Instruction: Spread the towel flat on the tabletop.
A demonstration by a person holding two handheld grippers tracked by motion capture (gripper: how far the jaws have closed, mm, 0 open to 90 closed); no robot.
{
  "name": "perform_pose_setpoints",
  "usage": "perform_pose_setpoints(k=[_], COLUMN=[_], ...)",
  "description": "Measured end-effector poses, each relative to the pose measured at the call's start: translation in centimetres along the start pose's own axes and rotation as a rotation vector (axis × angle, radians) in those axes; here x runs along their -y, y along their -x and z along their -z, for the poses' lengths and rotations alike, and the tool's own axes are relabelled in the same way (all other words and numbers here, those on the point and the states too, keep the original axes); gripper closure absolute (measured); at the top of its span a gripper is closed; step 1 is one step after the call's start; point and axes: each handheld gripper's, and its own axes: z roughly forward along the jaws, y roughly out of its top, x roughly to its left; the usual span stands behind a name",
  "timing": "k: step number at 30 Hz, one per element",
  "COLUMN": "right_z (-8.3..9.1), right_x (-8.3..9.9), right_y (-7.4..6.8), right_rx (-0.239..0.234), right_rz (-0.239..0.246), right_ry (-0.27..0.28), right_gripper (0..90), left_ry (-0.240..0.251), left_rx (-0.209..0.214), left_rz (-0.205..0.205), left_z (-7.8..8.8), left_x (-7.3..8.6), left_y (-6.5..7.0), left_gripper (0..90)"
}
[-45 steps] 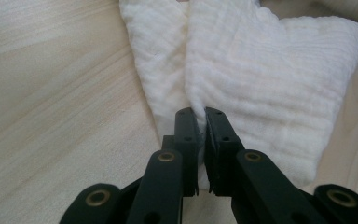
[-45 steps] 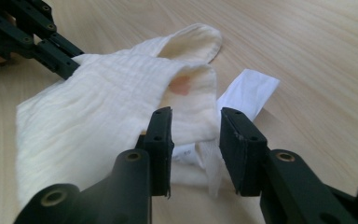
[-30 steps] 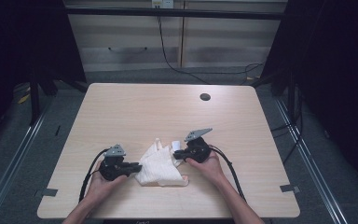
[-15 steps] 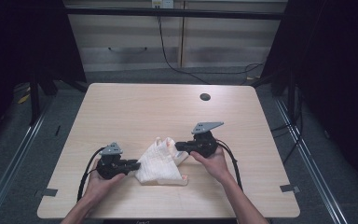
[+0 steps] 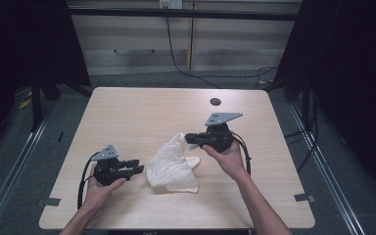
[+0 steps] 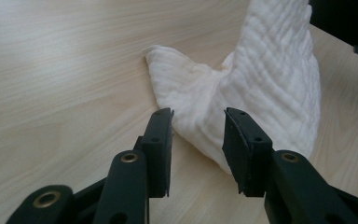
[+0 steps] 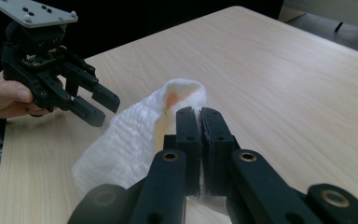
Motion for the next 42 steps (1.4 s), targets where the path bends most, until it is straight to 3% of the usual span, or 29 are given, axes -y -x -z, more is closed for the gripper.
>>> perform_pose_setpoints(k=[13, 19, 28, 30, 36, 42], right_z=[4.0, 4.8, 2.3, 1.5, -1.1, -2.8], right_x=[-3.1, -2.5, -0.2, 0.3, 2.9, 4.4], right_y=[0.6, 1.7, 3.8, 4.2, 5.4, 5.4], right_rx=[0.071, 0.106, 0.112, 0.118, 0.111, 0.089], right_rz=[0.025, 0.0, -0.066, -0.073, -0.11, -0.12], right_ry=[0.085, 0.078, 0.032, 0.015, -0.052, -0.086], right_gripper=[87.1, 87.1, 87.1, 87.1, 87.1, 87.0], left_ry=[0.002, 0.006, 0.006, 0.008, 0.009, -0.001], left_rx=[-0.001, 0.002, 0.044, 0.03, 0.035, 0.047], left_rz=[-0.008, -0.015, -0.064, -0.073, -0.077, -0.079], left_z=[0.0, 0.0, -0.4, -0.4, -0.3, -0.5], left_x=[0.0, -0.2, -1.2, -1.3, -1.4, -1.3], left_y=[0.3, 0.9, 2.9, 3.3, 3.5, 3.6], left_gripper=[60.7, 64.1, 65.5, 65.8, 65.5, 65.3])
